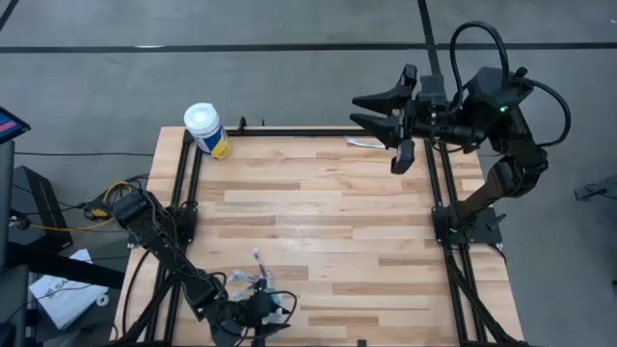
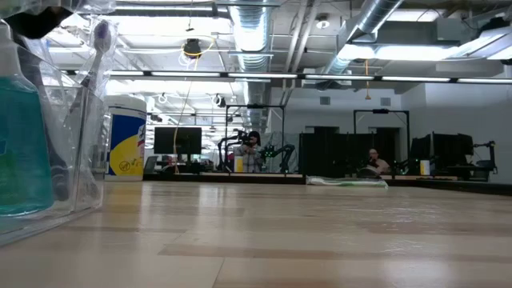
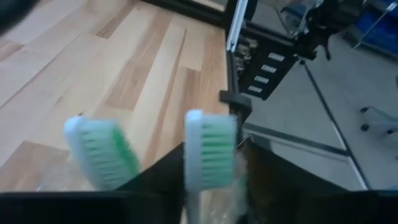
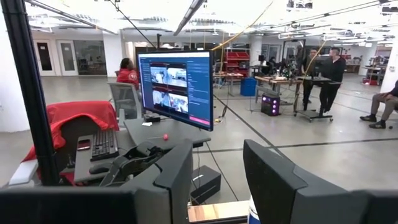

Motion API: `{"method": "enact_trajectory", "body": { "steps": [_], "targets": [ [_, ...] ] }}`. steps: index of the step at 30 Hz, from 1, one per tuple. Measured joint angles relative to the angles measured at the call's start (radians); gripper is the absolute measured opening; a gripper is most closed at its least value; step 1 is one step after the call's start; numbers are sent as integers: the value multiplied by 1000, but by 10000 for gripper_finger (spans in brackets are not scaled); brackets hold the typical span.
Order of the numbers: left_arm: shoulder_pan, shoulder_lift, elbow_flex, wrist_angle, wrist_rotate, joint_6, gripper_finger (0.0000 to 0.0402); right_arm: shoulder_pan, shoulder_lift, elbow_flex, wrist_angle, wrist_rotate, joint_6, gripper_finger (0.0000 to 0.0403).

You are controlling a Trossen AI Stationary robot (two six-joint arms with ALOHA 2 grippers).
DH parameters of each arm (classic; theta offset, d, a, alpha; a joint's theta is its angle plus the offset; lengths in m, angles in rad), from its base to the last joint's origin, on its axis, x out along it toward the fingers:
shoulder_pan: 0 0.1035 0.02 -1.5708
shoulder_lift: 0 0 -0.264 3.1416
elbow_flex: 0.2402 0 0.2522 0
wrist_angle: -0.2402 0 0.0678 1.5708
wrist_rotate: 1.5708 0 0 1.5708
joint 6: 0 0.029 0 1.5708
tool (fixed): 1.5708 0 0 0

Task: Pick & Place toothbrushing station
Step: Put the green toothbrush into the transparent organizer

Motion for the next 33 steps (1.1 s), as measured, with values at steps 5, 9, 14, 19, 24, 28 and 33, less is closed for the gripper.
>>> {"method": "enact_trajectory", "body": {
  "steps": [5, 9, 14, 19, 24, 28, 33],
  "targets": [
    [-1, 0, -1, 94, 0, 68, 226, 0, 0, 0, 3, 0, -3, 133],
    [-1, 0, -1, 248, -2, 201, 261, 0, 0, 0, 6, 0, -3, 134],
    [8, -43, -1, 360, -14, 373, 261, 0, 0, 0, 56, 0, -28, 132],
    [50, -157, 0, 361, -33, 532, 246, 0, 0, 0, 81, 1, -55, 134],
    [125, -305, -47, 355, -34, 618, 242, -10, 0, 0, 72, 4, -58, 133],
    [251, -447, -116, 337, -17, 594, 240, -9, 0, 0, 28, 92, -103, 132],
    [520, -552, -170, 184, 224, 474, 231, -9, 0, 0, -56, 170, -108, 133]
  ]
}}
